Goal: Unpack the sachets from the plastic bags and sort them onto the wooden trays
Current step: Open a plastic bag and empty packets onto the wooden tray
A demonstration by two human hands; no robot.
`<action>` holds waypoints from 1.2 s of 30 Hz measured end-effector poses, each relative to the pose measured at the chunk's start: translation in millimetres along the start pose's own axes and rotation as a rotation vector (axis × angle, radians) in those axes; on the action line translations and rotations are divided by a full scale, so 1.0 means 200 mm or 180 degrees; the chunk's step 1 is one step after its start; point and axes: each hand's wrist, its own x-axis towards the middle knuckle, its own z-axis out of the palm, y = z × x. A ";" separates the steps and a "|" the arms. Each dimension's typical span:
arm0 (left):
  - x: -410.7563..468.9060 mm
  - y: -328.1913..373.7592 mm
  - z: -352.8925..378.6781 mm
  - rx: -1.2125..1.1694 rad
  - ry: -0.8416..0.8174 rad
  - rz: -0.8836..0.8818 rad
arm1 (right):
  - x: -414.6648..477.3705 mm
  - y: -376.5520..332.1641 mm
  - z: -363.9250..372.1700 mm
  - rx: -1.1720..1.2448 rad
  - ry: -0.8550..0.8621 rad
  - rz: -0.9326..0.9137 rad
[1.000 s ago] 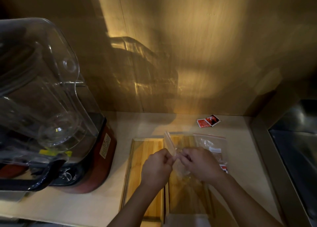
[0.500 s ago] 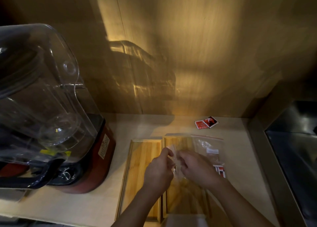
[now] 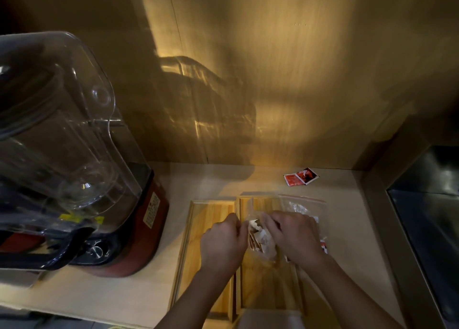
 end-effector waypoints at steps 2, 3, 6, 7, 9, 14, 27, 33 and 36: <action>0.01 0.00 -0.01 0.0027 0.0027 -0.0073 | 0.01 -0.01 -0.02 -0.0210 0.0084 0.0193; 0.01 -0.01 -0.02 0.0048 0.0046 -0.0095 | 0.02 -0.01 -0.03 -0.0286 0.0009 0.0298; 0.02 -0.01 -0.04 -0.0019 0.0135 -0.0191 | 0.04 0.00 -0.06 -0.0217 -0.0133 0.0542; 0.02 -0.01 -0.05 -0.0080 0.0154 -0.0249 | 0.04 -0.01 -0.07 -0.0160 -0.0167 0.0622; 0.02 -0.01 -0.06 -0.0192 0.0205 -0.0375 | 0.06 -0.02 -0.08 -0.0127 -0.0257 0.0750; -0.03 0.04 -0.13 -0.0452 -0.0006 -0.0400 | 0.08 -0.02 -0.04 0.0210 -0.0252 0.1006; -0.09 0.06 -0.07 0.0360 -0.1020 0.0533 | 0.19 0.02 -0.05 0.0504 -0.1150 0.0163; -0.02 -0.05 -0.12 0.0145 -0.0487 0.0736 | 0.24 0.06 -0.12 0.0246 -0.0864 0.0300; 0.00 -0.08 -0.15 0.0068 -0.0366 0.0653 | 0.23 0.07 -0.16 0.0419 -0.0911 0.0246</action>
